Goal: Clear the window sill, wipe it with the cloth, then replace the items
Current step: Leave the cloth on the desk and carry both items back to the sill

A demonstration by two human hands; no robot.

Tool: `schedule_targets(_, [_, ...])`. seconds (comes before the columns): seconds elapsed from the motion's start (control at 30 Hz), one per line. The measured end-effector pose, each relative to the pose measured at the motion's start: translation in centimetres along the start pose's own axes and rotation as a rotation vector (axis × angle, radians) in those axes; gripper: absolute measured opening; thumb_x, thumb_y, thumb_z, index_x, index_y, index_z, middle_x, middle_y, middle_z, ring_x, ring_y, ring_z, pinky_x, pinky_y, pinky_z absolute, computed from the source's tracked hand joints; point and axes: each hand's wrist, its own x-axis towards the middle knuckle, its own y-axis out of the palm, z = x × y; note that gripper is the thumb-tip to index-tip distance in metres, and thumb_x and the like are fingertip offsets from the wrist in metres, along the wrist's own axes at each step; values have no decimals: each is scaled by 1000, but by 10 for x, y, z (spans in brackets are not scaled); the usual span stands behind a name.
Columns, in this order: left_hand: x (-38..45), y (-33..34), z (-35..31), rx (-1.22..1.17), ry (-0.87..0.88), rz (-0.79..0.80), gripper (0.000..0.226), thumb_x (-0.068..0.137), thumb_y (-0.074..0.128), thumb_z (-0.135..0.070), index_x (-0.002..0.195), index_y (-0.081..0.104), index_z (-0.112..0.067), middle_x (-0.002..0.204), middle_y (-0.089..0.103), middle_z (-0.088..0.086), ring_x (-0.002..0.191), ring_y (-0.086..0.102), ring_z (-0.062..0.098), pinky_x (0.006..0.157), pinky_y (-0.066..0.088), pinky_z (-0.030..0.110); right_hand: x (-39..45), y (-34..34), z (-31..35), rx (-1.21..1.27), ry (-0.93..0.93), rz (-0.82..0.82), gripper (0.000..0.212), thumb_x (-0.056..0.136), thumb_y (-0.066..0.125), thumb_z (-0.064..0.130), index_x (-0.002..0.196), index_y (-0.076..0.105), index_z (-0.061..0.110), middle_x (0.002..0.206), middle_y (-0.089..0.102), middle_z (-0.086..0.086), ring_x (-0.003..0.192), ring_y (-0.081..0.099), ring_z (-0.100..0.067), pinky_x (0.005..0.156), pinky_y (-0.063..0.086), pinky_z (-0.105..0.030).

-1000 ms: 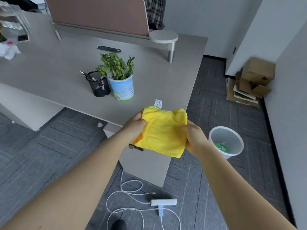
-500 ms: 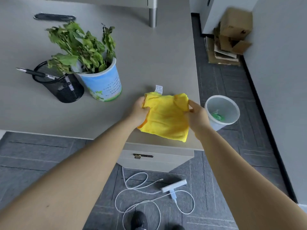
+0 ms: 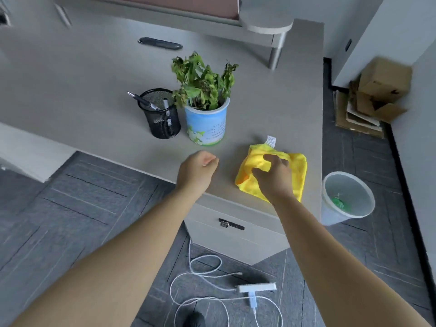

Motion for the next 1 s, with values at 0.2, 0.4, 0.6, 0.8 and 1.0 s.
schedule_targets(0.2, [7, -58, 38, -33, -72, -129, 30, 86, 55, -17, 110, 60, 0, 120, 62, 18, 112, 56, 29, 93, 41, 31, -3, 48, 46, 136, -53, 89, 66, 80, 68, 17, 137, 38, 3, 139, 39, -17, 129, 40, -30, 106, 32, -32])
schedule_targets(0.4, [67, -79, 66, -106, -89, -140, 79, 78, 67, -22, 140, 21, -7, 147, 23, 16, 136, 26, 27, 111, 22, 31, 31, 90, 74, 227, 1, 10, 92, 76, 74, 21, 146, 16, 4, 153, 17, -15, 142, 19, -25, 108, 19, -24])
schedule_targets(0.6, [142, -88, 84, -331, -92, -79, 111, 67, 78, -17, 144, -2, -11, 156, 3, 7, 144, 9, 16, 114, 10, 25, 66, 124, 88, 429, -13, -166, 122, 63, 83, 21, 148, -4, 8, 158, -7, -11, 147, -7, -19, 116, 0, -26])
schedule_targets(0.8, [186, -86, 96, -466, 107, 36, 77, 53, 81, -3, 109, 32, -22, 102, 51, -11, 90, 53, -7, 76, 44, 1, 86, 147, 87, 534, -108, -263, 143, 35, 86, 49, 146, 5, 11, 155, 19, -14, 144, 20, -29, 116, 24, -51])
schedule_targets(1.0, [194, -87, 100, -459, 144, 75, 84, 42, 80, -21, 117, 45, -8, 114, 59, 5, 102, 59, 13, 94, 46, 25, 91, 151, 90, 596, -100, -350, 102, 48, 81, 22, 134, 27, 7, 124, 48, -4, 115, 52, -19, 103, 45, -41])
